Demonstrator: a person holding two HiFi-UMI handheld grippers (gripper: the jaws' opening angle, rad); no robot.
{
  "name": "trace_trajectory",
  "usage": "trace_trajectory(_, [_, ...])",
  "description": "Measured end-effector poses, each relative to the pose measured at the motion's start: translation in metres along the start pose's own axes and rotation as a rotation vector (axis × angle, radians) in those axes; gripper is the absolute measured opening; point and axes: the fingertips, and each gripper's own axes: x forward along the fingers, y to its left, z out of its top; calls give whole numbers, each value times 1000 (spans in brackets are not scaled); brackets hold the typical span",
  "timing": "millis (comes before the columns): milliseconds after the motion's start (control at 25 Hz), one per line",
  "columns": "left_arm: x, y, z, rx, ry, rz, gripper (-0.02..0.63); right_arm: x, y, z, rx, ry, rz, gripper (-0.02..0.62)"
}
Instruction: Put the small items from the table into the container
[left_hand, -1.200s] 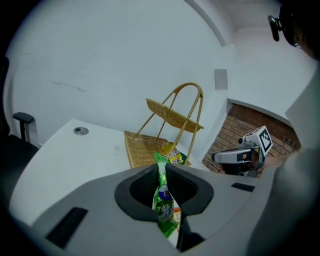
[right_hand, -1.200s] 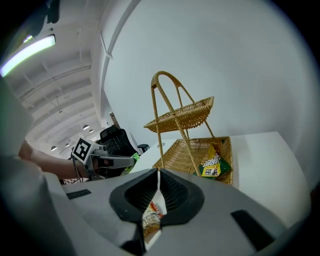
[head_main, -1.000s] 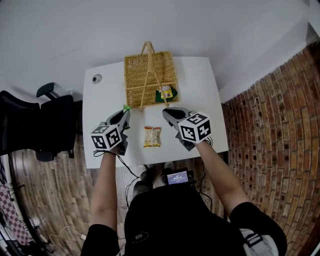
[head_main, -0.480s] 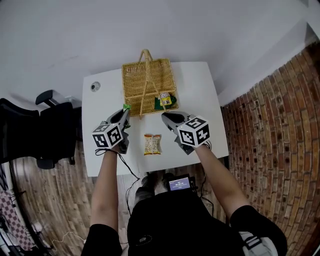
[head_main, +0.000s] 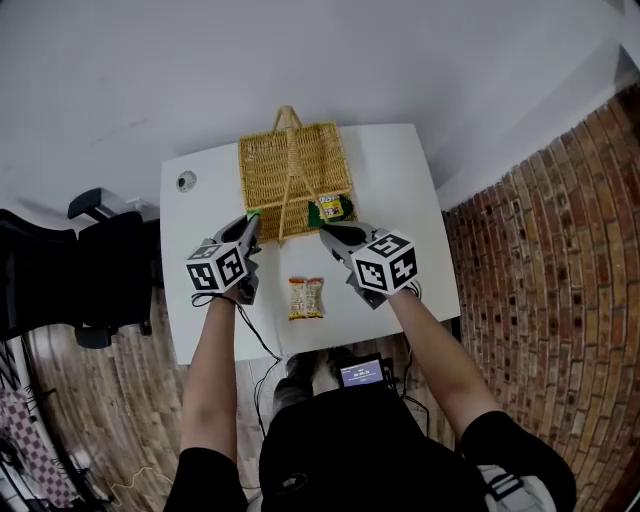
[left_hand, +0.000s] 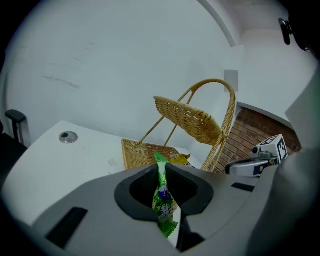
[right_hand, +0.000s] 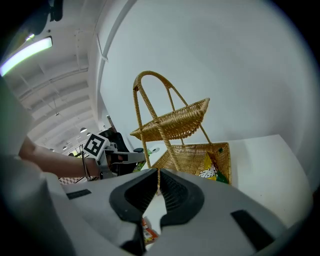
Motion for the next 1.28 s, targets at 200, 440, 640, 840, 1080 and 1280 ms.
trace_trajectory(200, [11, 10, 5, -5, 4, 14, 55, 4, -3, -1, 7, 3, 1, 23])
trace_trajectory(440, [25, 20, 9, -10, 14, 35, 55, 5, -6, -2, 15, 5, 4, 22])
trace_trajectory(640, [37, 26, 6, 1, 56, 62, 54, 5, -8, -5, 29, 7, 5, 23])
trace_trajectory(840, [44, 29, 2, 26, 101, 95, 55, 2, -11, -8, 38, 5, 4, 22])
trace_trajectory(1080, [51, 34, -3, 56, 145, 120, 54, 2, -14, -10, 48, 6, 4, 23])
trace_trajectory(1280, [55, 35, -5, 107, 173, 149, 55, 0, -15, -12, 53, 5, 3, 23])
